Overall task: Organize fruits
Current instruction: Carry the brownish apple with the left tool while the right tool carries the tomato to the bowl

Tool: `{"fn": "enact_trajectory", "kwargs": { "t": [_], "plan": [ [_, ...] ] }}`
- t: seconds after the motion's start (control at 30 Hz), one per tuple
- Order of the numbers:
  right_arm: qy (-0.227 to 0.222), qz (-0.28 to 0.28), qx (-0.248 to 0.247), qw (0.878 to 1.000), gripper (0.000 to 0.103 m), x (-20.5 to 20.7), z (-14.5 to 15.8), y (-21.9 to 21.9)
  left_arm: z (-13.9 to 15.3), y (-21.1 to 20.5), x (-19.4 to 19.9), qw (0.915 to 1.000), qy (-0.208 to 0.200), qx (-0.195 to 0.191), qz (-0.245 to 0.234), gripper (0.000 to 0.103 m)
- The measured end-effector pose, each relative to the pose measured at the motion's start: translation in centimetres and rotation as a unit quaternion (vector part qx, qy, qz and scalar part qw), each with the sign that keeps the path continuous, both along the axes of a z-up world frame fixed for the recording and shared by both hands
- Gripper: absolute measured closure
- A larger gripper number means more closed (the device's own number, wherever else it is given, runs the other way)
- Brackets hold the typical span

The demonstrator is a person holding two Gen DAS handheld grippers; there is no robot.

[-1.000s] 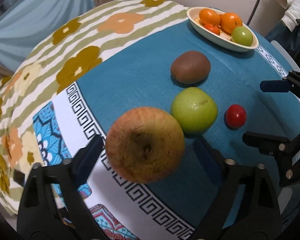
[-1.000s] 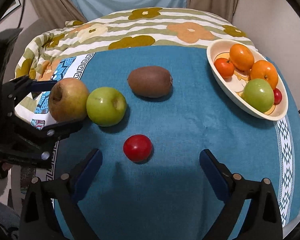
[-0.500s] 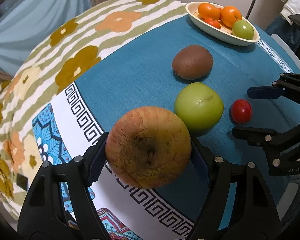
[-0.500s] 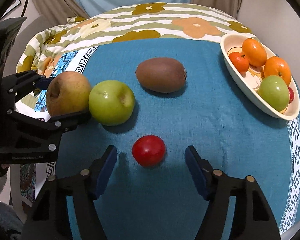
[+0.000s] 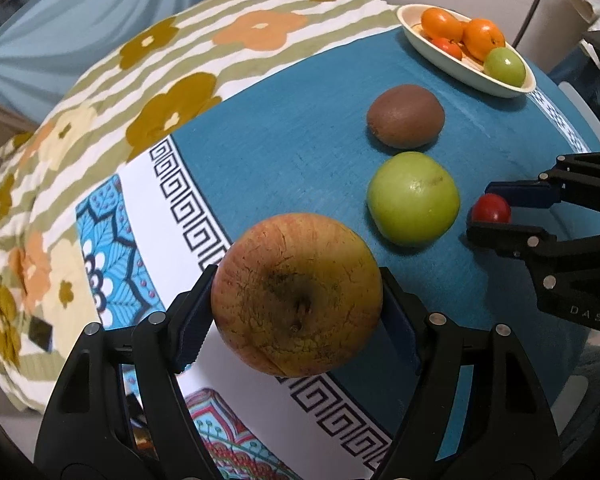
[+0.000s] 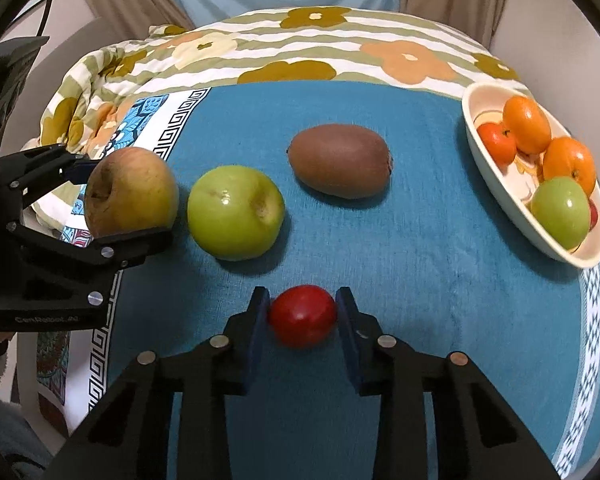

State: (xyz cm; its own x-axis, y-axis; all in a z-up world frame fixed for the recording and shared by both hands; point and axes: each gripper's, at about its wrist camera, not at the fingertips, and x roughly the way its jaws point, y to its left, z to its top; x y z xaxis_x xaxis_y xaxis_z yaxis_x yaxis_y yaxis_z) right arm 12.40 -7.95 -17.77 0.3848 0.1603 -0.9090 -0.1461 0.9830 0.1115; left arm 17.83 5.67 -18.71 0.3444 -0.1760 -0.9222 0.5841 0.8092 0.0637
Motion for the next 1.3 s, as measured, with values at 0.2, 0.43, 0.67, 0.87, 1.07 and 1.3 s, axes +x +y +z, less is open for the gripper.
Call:
{"fn": "enact_trajectory", "kwargs": {
  "t": [0.2,0.43,0.67,0.87,1.07,1.3],
  "plan": [
    [-0.011,0.014,0.007,1.0,0.072,0.1,1.1,-0.4,1.2,0.9,-0.6,0.9993,0.0,-0.008,0.036,0.022],
    [-0.029,0.03,0.015,0.999,0.072,-0.2,3.2,-1.4,4.0,0.9,-1.1,0.9962,-0.017,-0.023,0.083,0.023],
    [-0.044,0.042,0.028,0.998,0.072,-0.6,5.6,-4.1,7.0,-1.2,-1.4,0.9912,-0.037,-0.046,0.118,0.022],
    [-0.06,0.047,0.03,0.997,0.072,-0.9,7.5,-7.5,9.3,-5.4,-2.0,0.9883,-0.051,-0.067,0.127,0.022],
    [-0.068,0.051,0.03,0.996,0.072,-0.6,9.0,-11.9,10.8,-10.2,-1.8,0.9862,-0.061,-0.089,0.126,0.022],
    [-0.072,0.047,0.027,0.996,0.072,0.5,9.1,-17.5,10.8,-16.3,-0.6,0.986,-0.059,-0.101,0.119,0.023]
  ]
}}
